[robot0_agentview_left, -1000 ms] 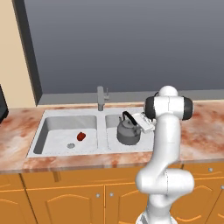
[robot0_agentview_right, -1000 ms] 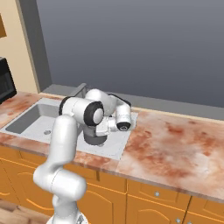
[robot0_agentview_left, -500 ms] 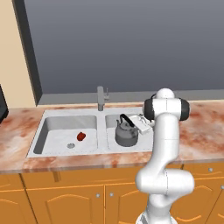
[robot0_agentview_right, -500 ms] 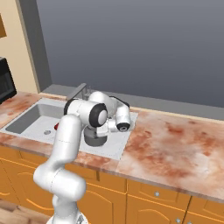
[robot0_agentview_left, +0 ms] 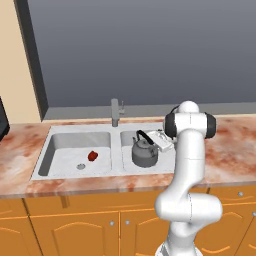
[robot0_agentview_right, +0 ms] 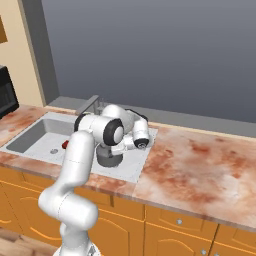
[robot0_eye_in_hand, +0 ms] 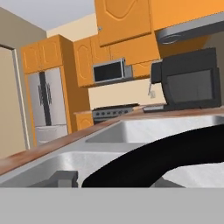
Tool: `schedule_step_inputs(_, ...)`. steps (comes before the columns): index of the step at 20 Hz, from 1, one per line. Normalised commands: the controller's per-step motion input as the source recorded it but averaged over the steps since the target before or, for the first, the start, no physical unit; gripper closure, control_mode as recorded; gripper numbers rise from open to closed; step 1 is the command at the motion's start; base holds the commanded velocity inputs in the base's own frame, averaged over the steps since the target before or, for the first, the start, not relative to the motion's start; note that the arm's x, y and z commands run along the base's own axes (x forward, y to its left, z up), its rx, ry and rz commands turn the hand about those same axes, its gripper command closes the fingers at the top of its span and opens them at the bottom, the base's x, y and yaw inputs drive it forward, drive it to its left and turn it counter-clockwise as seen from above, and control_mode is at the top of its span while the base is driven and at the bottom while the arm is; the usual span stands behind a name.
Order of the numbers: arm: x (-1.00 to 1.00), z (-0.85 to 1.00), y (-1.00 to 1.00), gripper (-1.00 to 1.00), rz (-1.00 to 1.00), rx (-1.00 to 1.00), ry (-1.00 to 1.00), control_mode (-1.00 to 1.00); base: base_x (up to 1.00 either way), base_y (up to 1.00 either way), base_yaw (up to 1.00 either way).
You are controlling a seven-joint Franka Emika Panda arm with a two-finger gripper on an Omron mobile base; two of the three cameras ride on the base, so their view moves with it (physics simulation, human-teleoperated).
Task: Open the cabinet, pick the kettle from the cabinet, and place it in the sink.
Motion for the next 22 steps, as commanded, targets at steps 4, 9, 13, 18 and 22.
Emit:
schedule_step_inputs(4, 0.02, -0.31, 0.00, -1.00, 0.05, 0.00, 0.00, -1.00, 0.00, 0.00, 0.00)
schedule_step_inputs(9, 0.00, -0.28, 0.00, -1.00, 0.02, 0.00, 0.00, -1.00, 0.00, 0.00, 0.00)
schedule_step_inputs(13, 0.01, -0.19, -0.05, -1.00, 0.00, 0.00, 0.00, -1.00, 0.00, 0.00, 0.00)
schedule_step_inputs(18, 0.02, -0.18, -0.09, -1.00, 0.00, 0.00, 0.00, -1.00, 0.00, 0.00, 0.00)
schedule_step_inputs(22, 0.08, -0.11, -0.14, -1.00, 0.00, 0.00, 0.00, -1.00, 0.00, 0.00, 0.00)
